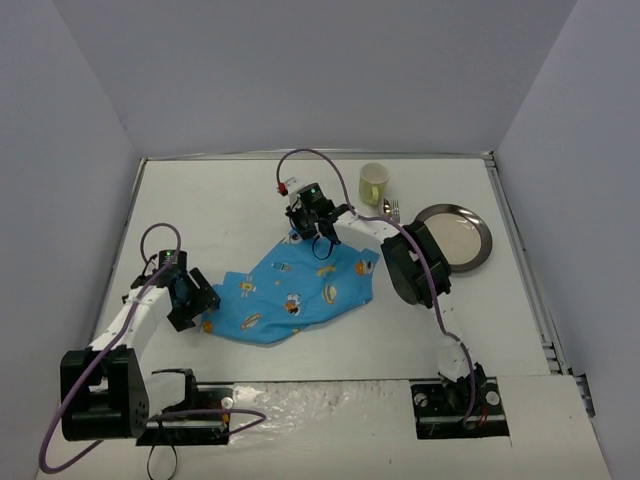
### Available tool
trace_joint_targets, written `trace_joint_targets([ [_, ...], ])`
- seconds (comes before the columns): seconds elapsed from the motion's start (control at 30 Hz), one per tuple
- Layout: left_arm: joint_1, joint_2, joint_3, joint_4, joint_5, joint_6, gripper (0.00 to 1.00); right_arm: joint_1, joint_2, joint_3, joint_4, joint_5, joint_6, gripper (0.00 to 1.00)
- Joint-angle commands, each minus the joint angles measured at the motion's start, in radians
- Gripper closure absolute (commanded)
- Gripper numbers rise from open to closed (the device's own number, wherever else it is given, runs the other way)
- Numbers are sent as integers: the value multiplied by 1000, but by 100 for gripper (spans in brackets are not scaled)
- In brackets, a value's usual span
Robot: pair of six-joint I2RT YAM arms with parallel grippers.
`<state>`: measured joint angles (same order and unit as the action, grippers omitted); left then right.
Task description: Set the dinner table for one person
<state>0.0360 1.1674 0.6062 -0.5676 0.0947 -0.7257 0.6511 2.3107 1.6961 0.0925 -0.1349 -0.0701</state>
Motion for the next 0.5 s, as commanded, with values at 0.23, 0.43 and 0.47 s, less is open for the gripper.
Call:
trace_joint_targets([
  [0.23,7,155,139,180,74,74,43,-51,-92,-93,-56,45,13,100],
  [0.43,10,187,227,176,60,150,43,-51,-106,-105,-54,32,9,100],
  [0.47,10,204,239,180,62,162,43,-52,-108,-108,-53,31,10,100],
])
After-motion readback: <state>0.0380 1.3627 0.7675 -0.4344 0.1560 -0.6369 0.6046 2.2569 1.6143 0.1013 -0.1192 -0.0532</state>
